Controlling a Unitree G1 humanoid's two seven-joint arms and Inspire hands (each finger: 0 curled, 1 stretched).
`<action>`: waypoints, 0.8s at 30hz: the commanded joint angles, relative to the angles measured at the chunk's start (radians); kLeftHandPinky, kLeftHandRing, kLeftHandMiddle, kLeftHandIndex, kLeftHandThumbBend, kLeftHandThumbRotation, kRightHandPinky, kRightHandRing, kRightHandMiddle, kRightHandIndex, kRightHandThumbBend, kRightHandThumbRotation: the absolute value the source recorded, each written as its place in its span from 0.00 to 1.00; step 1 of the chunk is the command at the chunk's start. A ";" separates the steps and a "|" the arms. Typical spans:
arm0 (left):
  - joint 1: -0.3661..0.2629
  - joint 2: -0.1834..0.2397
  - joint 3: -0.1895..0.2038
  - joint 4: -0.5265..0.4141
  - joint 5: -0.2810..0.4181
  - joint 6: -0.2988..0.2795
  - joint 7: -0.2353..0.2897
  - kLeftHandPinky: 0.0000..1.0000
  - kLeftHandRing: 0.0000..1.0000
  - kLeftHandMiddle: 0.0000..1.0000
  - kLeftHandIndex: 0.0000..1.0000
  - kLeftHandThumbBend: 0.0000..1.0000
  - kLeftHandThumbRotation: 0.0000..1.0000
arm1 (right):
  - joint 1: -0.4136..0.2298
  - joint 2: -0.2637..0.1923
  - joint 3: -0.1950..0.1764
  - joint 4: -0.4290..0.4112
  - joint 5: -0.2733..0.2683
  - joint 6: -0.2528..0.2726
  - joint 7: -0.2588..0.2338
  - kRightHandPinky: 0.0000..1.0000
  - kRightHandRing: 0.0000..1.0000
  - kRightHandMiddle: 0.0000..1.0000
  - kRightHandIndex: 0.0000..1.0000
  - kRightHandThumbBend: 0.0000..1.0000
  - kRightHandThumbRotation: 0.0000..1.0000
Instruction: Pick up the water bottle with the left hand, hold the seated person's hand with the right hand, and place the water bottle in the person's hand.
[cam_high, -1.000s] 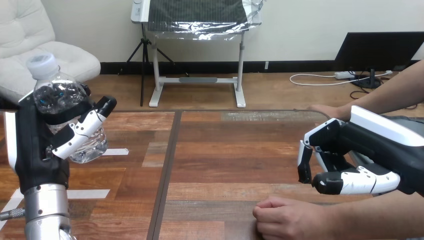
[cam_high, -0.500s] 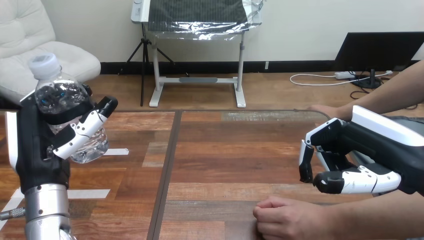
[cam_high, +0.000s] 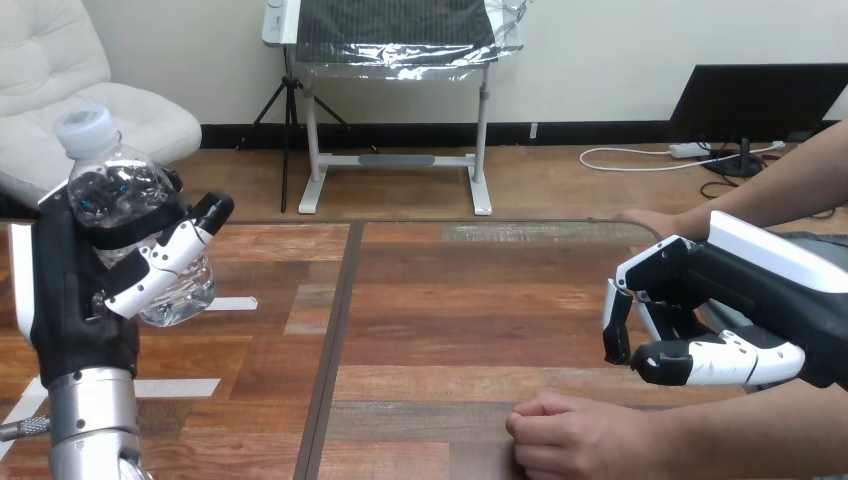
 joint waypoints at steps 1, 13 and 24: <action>-0.036 0.003 -0.004 -0.068 -0.003 0.001 0.003 0.24 0.29 0.34 0.40 0.59 0.00 | -0.068 0.014 0.003 0.019 -0.015 -0.021 -0.029 0.05 0.08 0.15 0.39 1.00 1.00; -0.037 0.002 -0.004 -0.068 0.000 0.005 0.006 0.24 0.29 0.34 0.40 0.59 0.00 | -0.094 0.025 0.023 0.063 -0.037 -0.032 -0.040 0.06 0.09 0.17 0.39 1.00 1.00; -0.041 0.003 -0.005 -0.057 -0.004 -0.010 -0.001 0.24 0.29 0.34 0.40 0.59 0.00 | -0.118 0.032 0.049 0.099 -0.086 -0.028 -0.070 0.06 0.09 0.16 0.39 1.00 1.00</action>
